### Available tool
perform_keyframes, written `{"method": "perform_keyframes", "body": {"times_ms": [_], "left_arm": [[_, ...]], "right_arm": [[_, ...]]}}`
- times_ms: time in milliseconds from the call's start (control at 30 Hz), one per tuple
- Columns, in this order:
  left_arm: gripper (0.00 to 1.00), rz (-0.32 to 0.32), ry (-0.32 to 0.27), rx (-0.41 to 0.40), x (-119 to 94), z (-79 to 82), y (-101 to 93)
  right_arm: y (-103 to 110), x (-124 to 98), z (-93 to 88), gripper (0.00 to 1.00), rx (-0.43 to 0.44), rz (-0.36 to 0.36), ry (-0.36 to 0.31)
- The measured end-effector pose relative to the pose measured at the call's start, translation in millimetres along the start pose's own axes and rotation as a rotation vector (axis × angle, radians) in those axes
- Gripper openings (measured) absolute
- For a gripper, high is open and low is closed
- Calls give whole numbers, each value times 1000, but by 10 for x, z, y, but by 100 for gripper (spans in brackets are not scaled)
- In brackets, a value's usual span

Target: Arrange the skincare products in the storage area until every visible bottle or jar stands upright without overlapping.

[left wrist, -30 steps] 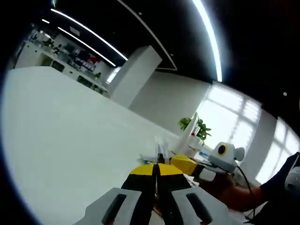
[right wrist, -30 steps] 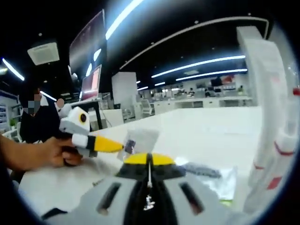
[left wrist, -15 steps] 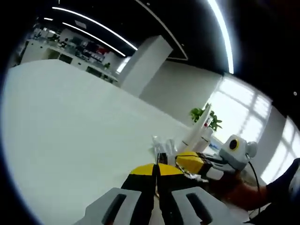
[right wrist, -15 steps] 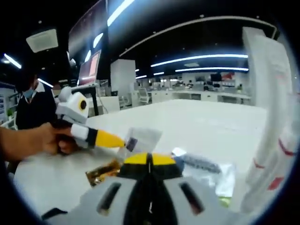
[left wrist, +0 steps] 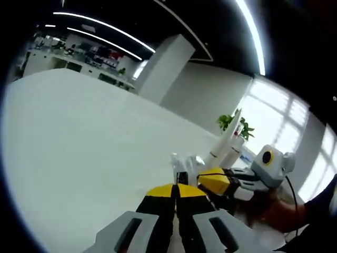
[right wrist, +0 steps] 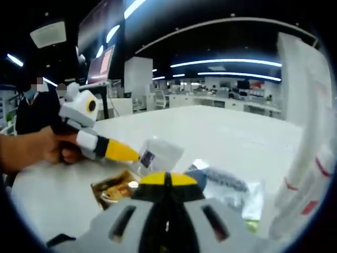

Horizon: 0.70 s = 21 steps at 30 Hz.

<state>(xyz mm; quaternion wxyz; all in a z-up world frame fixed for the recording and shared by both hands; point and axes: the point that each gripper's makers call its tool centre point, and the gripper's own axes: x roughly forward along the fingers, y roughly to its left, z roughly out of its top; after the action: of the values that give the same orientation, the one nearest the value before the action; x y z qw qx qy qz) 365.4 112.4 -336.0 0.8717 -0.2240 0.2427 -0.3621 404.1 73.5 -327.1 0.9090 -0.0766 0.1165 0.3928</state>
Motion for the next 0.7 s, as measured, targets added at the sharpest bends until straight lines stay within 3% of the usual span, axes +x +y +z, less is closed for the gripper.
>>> {"method": "perform_keyframes", "body": {"times_ms": [700], "left_arm": [[0,66,31,66,59,8,157]], "right_arm": [[-59,78,-40,0,-86,-25,30]]}}
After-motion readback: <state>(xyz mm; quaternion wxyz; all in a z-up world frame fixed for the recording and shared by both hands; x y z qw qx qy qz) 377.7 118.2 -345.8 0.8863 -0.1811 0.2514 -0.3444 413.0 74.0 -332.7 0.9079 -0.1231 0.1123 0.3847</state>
